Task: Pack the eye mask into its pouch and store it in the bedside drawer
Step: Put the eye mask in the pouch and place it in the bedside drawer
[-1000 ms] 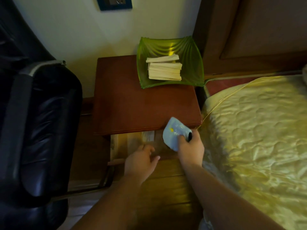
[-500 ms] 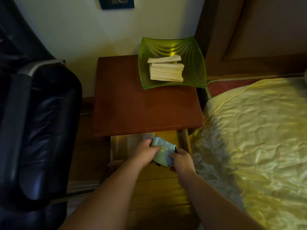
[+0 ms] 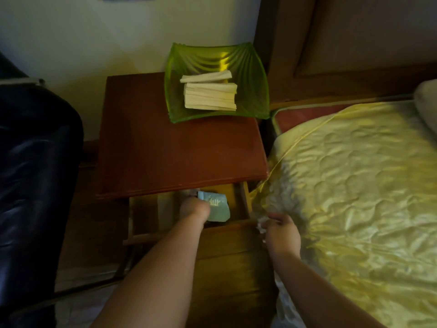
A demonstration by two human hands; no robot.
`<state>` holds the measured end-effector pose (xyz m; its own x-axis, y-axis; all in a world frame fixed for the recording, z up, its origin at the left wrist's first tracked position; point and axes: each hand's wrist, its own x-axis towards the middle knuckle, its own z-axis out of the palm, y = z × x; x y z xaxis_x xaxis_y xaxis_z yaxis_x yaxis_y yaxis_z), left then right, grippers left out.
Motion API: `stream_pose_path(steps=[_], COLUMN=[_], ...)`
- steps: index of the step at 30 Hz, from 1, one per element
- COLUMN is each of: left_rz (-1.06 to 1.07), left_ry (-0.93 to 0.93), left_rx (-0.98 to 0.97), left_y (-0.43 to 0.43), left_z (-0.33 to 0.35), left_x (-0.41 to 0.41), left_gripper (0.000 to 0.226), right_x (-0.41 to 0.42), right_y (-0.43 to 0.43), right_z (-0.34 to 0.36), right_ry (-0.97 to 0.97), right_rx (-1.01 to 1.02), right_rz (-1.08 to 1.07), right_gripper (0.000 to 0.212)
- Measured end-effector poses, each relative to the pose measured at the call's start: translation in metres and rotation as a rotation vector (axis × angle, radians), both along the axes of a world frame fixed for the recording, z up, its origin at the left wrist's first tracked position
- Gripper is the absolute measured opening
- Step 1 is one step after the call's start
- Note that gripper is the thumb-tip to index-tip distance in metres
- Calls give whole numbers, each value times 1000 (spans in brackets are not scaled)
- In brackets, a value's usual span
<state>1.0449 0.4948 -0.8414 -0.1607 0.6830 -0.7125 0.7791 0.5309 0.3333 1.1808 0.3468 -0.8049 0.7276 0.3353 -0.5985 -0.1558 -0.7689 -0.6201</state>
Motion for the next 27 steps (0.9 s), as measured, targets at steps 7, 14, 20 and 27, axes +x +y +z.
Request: stream_pose_path(steps=[7,14,20,27], left_rz=[-201,-222,-140,65], left_ry=[78,44,-36,-143], left_rx=[34,26,-55,-109], left_y=[-13,-20,-38,-57], left_z=[1,1,-8,-19], left_x=[0,-4,-21,-39], left_gripper=[32,35,33,34], right_x=[-5,-35,-49,-60], right_y=[-2,27,2,-32], right_z=[-10,-27,-42,-55], right_ry=[127,530,548,597], right_rx=[-142,-61,-101,-146], right_rz=[51,-261,-423,-495], right_gripper=[24,24,16,10])
